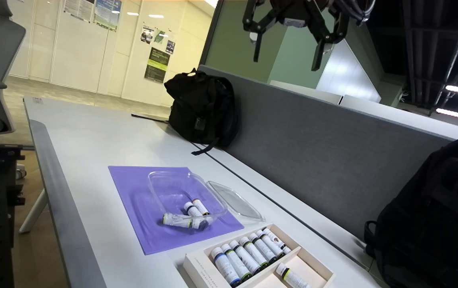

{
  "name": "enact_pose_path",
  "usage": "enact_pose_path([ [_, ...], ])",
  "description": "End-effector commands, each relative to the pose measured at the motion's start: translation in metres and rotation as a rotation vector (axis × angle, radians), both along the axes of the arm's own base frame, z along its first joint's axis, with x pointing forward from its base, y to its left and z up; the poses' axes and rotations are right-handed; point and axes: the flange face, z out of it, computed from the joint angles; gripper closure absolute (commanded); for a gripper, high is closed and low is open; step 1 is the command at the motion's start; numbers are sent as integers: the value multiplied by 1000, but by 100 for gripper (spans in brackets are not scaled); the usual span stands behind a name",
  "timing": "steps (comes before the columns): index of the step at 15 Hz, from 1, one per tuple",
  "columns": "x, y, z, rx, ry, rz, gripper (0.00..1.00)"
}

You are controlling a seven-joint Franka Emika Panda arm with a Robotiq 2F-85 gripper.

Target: Pick up the vial from the tray and put it in the transparent bowl

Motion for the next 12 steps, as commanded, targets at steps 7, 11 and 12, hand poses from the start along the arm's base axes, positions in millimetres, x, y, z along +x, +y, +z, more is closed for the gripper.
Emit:
enact_pose_path([
  [7,49,-129,-93,40,94,317,0],
  [11,80,-180,-118,-78,225,376,0],
  [12,90,-189,-121,-106,238,374,0],
])
